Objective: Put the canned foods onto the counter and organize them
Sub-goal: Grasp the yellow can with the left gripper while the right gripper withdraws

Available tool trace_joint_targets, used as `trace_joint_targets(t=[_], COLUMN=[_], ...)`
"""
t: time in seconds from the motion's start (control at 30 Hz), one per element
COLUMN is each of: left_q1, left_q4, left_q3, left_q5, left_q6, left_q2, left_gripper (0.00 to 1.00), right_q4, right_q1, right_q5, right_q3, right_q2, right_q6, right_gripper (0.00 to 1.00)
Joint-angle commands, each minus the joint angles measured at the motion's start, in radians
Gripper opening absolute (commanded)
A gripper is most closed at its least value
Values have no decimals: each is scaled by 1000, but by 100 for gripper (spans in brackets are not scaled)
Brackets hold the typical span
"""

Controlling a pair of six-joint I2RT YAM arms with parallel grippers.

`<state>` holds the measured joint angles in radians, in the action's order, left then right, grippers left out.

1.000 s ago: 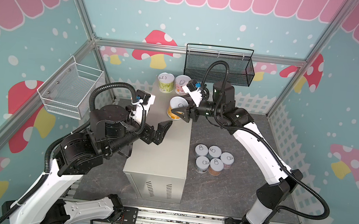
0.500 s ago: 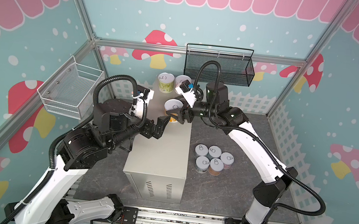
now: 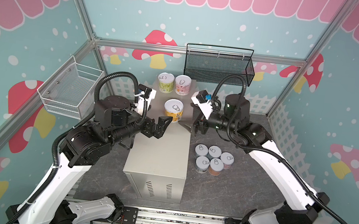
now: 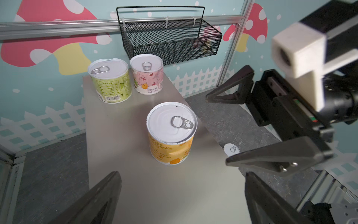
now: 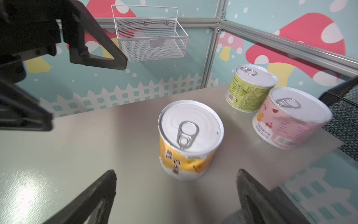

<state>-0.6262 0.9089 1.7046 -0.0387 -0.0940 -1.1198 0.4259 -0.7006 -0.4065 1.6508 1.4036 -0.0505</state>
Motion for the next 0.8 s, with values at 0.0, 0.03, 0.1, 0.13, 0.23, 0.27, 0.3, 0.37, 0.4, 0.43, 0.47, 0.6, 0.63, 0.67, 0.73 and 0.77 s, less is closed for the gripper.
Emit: trace_joint_targets(t=[0.0, 0.03, 0.1, 0.13, 0.23, 0.27, 0.3, 0.37, 0.4, 0.43, 0.47, 0.6, 0.63, 0.67, 0.73, 0.77], left_q1=[12, 12, 12, 13, 17, 19, 21, 26, 29, 30, 34, 42, 45, 49, 55, 59], left_q4=[-22, -30, -51, -61, -95, -107, -118, -140, -148, -155, -160, -187, -195, -205, -217, -222], left_q3=[-24, -28, -37, -42, -58, -63, -69, -80, -83, -84, -86, -100, -104, -107, -110, -110], left_q5=[62, 56, 29, 18, 0, 0, -4, -1, 4, 10, 17, 15, 15, 17, 22, 24], left_q6=[12, 12, 12, 15, 15, 15, 13, 13, 11, 12, 12, 14, 15, 14, 18, 19], left_q2=[-22, -28, -41, -46, -62, -68, -74, -82, -88, -93, -102, -117, -118, -119, -122, -125], left_gripper=[100, 100, 100, 99, 99, 99, 99, 98, 98, 98, 98, 97, 97, 96, 96, 96], right_q4=[-57, -80, -114, -121, -125, -124, -123, -122, -124, -123, -124, -153, -163, -171, -183, -188], right_q1=[-4, -4, -4, -4, -4, -4, -4, -4, -4, -4, -4, -4, -4, -4, -4, -4], right_q5=[54, 45, 30, 29, 34, 34, 36, 38, 37, 36, 33, 26, 21, 16, 5, 2], right_q3=[-130, -181, -269, -296, -358, -373, -384, -398, -401, -403, -404, -423, -430, -437, -447, -450], right_q2=[-104, -146, -216, -243, -300, -310, -321, -333, -336, -337, -338, -340, -342, -342, -339, -336], right_q6=[-21, -23, -24, -26, -36, -41, -44, -50, -52, -52, -53, -49, -48, -48, -48, -45], right_gripper=[99, 99, 99, 99, 99, 99, 99, 99, 99, 99, 99, 100, 99, 99, 99, 100])
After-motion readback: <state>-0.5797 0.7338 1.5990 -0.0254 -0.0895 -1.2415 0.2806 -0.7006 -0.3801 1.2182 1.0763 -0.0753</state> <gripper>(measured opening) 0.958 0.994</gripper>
